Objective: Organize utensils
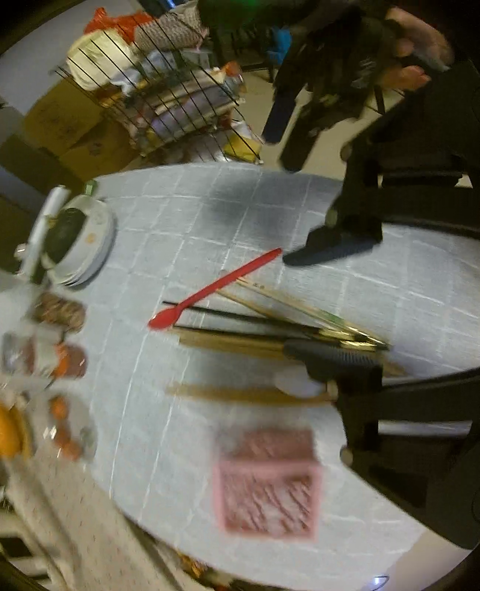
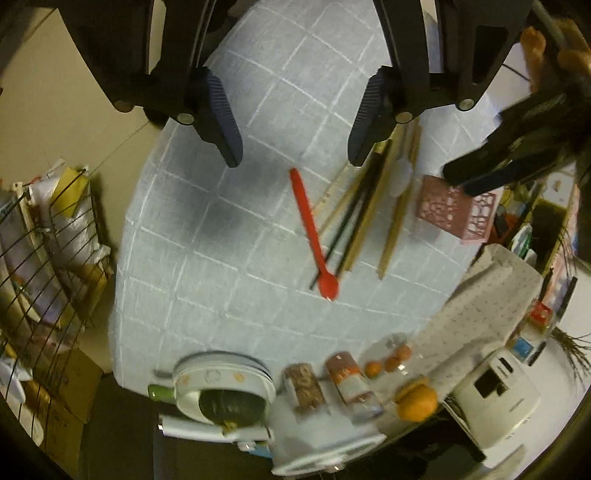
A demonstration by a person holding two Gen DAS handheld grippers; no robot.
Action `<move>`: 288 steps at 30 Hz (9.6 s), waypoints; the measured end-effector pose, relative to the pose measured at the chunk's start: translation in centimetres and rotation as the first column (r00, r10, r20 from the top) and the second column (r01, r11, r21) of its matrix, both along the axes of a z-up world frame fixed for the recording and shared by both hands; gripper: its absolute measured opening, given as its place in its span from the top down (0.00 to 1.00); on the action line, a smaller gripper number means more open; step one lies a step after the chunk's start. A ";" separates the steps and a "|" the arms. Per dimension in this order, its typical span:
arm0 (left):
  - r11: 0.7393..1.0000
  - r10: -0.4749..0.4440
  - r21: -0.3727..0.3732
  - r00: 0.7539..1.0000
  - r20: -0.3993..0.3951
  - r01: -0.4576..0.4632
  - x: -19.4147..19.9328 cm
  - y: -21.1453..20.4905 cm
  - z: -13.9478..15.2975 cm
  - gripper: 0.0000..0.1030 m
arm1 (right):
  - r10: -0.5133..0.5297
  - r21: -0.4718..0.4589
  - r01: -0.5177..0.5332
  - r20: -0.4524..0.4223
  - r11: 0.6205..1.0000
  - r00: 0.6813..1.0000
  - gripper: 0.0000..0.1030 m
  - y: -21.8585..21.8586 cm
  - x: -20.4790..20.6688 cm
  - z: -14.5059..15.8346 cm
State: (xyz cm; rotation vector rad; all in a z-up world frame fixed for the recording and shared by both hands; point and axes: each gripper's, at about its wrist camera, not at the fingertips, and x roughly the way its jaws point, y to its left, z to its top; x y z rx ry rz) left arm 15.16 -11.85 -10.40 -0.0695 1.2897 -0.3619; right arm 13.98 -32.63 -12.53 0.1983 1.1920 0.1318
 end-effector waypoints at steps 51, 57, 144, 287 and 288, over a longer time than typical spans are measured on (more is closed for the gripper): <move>0.987 -0.020 -0.159 1.000 0.010 0.021 -3.6 5.9 -0.8 0.94 | -0.002 -0.015 0.001 -0.115 1.000 0.993 0.43 3.3 3.4 -4.6; 0.989 -0.004 -0.148 0.998 0.056 0.013 -5.4 7.0 0.4 0.94 | -0.027 0.079 0.037 -0.135 0.996 0.990 0.62 4.3 4.7 -5.5; 0.960 0.278 -0.147 0.757 0.592 -0.237 -1.4 13.1 6.6 0.94 | 0.172 0.079 -0.223 0.413 0.972 0.894 0.94 19.3 3.6 8.8; 1.000 -0.022 0.004 0.980 0.197 0.021 1.1 -5.3 -5.8 0.94 | 0.042 0.054 -0.042 -0.012 0.998 0.999 0.89 0.1 0.2 -2.5; 1.000 -0.015 -0.004 0.977 0.211 0.016 0.7 -4.6 -4.9 0.94 | 0.042 0.051 -0.042 0.008 0.998 0.999 0.89 0.3 0.0 -1.9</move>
